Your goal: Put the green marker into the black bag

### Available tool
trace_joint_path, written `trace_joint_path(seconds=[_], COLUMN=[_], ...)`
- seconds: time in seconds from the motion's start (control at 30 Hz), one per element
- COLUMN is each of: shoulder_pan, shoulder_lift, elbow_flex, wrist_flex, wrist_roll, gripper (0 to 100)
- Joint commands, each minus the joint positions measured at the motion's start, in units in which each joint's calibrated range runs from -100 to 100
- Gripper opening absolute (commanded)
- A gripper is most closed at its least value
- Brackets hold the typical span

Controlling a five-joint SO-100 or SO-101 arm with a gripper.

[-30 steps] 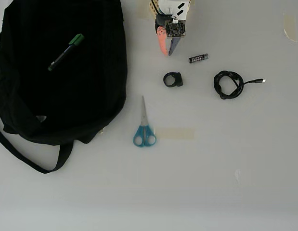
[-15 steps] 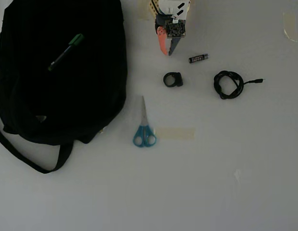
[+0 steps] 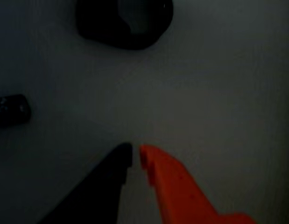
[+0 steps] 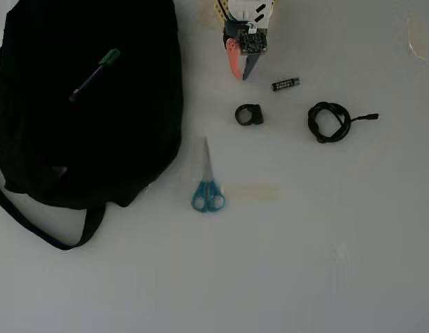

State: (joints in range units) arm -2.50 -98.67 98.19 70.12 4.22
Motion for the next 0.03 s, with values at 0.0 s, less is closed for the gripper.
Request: trace_joint_path(seconds=[0.0], shoulder_pan=[-0.12], shoulder_lift=[-0.83], elbow_flex=[1.09], wrist_flex=[2.24], wrist_roll=[0.02], gripper=[2])
